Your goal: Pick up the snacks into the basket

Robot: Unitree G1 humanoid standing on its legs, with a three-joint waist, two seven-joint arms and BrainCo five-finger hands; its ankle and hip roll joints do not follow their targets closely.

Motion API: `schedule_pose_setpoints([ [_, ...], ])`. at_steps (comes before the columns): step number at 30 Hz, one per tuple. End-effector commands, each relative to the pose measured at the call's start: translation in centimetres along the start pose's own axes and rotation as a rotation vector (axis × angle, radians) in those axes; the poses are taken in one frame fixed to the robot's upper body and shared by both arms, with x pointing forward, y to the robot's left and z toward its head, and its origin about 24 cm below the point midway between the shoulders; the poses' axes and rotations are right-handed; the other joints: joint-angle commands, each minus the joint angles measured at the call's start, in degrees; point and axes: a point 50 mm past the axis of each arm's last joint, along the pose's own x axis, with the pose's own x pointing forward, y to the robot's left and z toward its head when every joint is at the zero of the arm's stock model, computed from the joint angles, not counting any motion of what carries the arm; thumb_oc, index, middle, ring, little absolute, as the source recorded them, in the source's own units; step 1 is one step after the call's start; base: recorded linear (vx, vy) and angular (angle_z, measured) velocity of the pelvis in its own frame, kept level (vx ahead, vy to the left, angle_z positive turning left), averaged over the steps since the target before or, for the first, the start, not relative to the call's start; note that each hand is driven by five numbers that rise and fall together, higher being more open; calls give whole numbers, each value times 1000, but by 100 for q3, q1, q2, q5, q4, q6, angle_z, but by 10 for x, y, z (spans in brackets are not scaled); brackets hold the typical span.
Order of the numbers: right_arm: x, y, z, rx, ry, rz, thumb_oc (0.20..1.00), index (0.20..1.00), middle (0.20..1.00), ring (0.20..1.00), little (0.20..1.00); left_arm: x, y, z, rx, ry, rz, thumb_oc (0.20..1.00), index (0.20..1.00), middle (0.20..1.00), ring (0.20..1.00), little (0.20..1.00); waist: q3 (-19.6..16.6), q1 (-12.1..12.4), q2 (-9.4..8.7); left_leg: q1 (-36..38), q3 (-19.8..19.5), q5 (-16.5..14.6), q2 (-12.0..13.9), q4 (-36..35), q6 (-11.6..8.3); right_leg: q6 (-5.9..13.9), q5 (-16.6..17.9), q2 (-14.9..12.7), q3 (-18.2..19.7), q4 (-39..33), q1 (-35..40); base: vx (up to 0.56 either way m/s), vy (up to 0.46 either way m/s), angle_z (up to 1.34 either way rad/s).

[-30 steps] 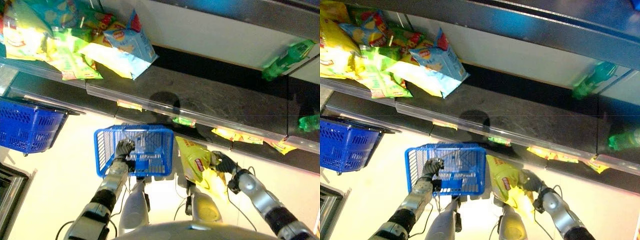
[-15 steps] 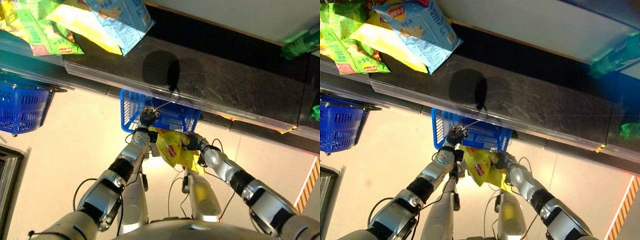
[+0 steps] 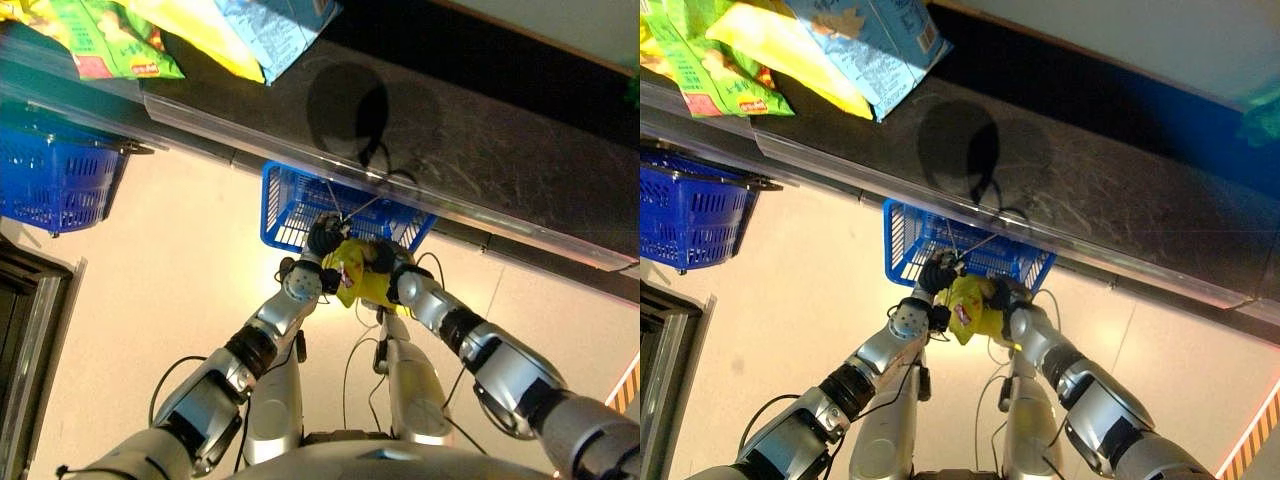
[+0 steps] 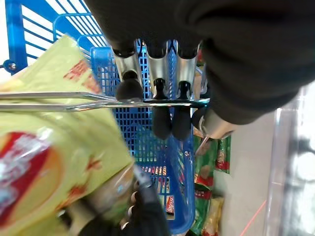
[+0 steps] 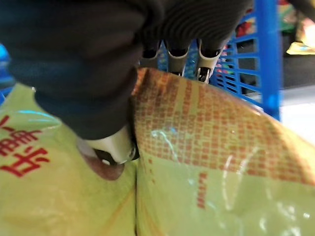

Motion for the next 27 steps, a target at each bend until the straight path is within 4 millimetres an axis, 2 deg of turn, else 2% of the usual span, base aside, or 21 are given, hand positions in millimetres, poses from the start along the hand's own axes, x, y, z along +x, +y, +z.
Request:
schedule_pose_setpoints([
  [1, 20, -55, 57, 75, -159, -228, 200, 200, 200, 200, 200, -12, -51, 71, -231, -303, -209, 200, 200, 200, 200, 200, 134, 179, 174, -292, 175, 13, -278, -131, 60, 99, 516, 13, 163, 106, -928, -42, 48, 7],
  [4, 25, -79, 51, 114, -120, -329, 200, 200, 200, 200, 200, -16, -55, 84, -271, -342, -240, 200, 200, 200, 200, 200, 134, 280, 339, -614, 195, 62, -338, -130, 64, 114, 564, -43, 164, 122, -1248, -28, 60, 6],
  [8, 29, -88, 45, 73, -68, -325, 200, 200, 200, 200, 200, -19, -60, 98, -288, -389, -279, 200, 200, 200, 200, 200, 134, 358, 485, -888, 216, 72, -416, -119, 79, 139, 625, -99, 177, 116, -1520, -1, 47, 5],
  [9, 30, -88, 44, 78, -61, -321, 338, 338, 338, 338, 338, -20, -60, 102, -293, -401, -283, 200, 200, 200, 200, 200, 134, 369, 509, -918, 219, 51, -423, -120, 80, 142, 621, -105, 171, 111, -1553, 12, 70, 10],
  [10, 30, -87, 29, 86, 5, -291, 1000, 1000, 1000, 1000, 1000, -19, -63, 105, -292, -408, -296, 200, 200, 200, 200, 200, 134, 394, 568, -1038, 225, 69, -463, -113, 71, 163, 647, -143, 154, 108, -1639, 15, 66, 10],
  [14, 29, -83, 11, 95, 78, -249, 1000, 1000, 1000, 1000, 1000, -19, -68, 109, -309, -407, -326, 200, 200, 200, 200, 200, 134, 426, 615, -1140, 204, 72, -531, -113, 78, 190, 656, -182, 111, 95, -1714, 17, 29, 11],
  [16, 28, -81, 10, 97, 81, -248, 1000, 1000, 1000, 1000, 1000, -19, -68, 109, -312, -406, -327, 200, 200, 200, 200, 200, 134, 429, 610, -1144, 199, 67, -531, -116, 82, 196, 656, -193, 106, 91, -1709, 11, 21, 9],
  [23, 21, -56, -8, 237, 143, -189, 1000, 1000, 1000, 1000, 1000, -16, -64, 107, -311, -389, -310, 200, 200, 200, 200, 200, 134, 418, 505, -1012, 173, 10, -554, -130, 96, 241, 644, -231, 43, 40, -1516, 1, 3, 2],
  [26, 9, -27, -23, 338, 170, -138, 1000, 1000, 1000, 1000, 1000, -8, -50, 94, -265, -348, -232, 200, 200, 200, 200, 200, 134, 347, 389, -785, 135, -32, -554, -129, 109, 261, 604, -250, -9, 35, -1268, 3, 13, 8],
  [27, -2, -3, -27, 401, 165, -89, 1000, 1000, 1000, 1000, 1000, -2, -34, 75, -221, -286, -149, 200, 200, 200, 200, 200, 134, 281, 270, -555, 152, -94, -547, -123, 141, 276, 589, -259, -1, 45, -1069, 0, 27, 11],
])
